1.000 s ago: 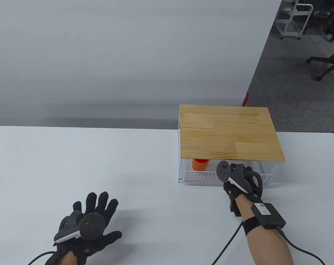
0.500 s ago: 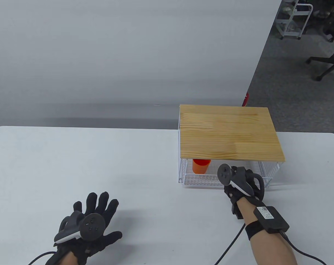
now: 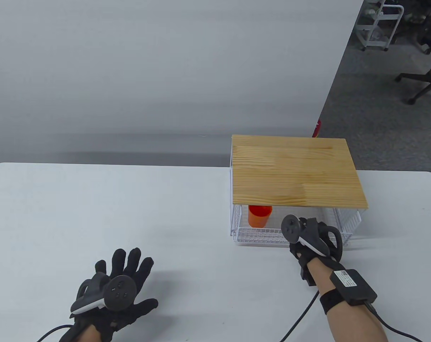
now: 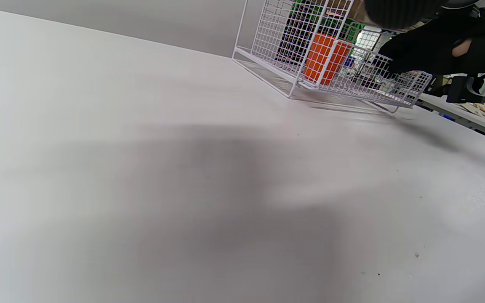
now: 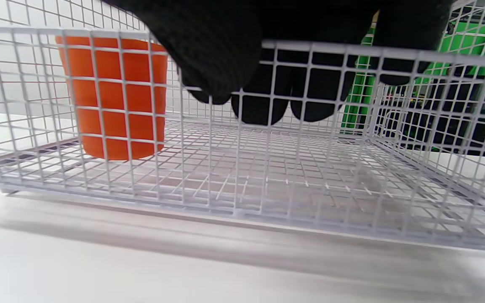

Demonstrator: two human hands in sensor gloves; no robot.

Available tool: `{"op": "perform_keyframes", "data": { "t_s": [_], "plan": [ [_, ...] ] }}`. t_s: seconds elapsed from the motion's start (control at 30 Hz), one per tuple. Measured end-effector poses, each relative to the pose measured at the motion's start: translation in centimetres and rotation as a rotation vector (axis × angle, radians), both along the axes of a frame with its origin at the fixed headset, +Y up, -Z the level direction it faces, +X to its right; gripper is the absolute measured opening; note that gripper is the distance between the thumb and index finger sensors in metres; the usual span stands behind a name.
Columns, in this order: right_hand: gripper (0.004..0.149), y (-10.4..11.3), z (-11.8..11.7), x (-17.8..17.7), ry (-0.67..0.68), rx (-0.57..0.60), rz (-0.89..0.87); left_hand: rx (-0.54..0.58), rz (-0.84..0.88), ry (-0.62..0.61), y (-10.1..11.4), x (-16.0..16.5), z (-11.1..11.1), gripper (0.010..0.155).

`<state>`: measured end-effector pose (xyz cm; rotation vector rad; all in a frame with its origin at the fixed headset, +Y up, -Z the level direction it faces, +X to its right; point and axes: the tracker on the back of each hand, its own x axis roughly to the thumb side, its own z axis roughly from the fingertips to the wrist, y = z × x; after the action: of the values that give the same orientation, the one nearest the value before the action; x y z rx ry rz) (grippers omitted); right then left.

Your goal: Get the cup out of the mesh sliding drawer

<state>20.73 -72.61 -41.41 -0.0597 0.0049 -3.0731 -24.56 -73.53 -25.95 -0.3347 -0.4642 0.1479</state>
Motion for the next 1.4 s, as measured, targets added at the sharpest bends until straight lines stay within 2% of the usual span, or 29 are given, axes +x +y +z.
{"op": "perform_keyframes", "data": {
  "t_s": [1.4],
  "plan": [
    [0.024,0.3,3.2,0.3,0.066,-0.013,0.025,-0.005,-0.003,0.002,-0.2,0.2,0.1,0.094]
  ]
}}
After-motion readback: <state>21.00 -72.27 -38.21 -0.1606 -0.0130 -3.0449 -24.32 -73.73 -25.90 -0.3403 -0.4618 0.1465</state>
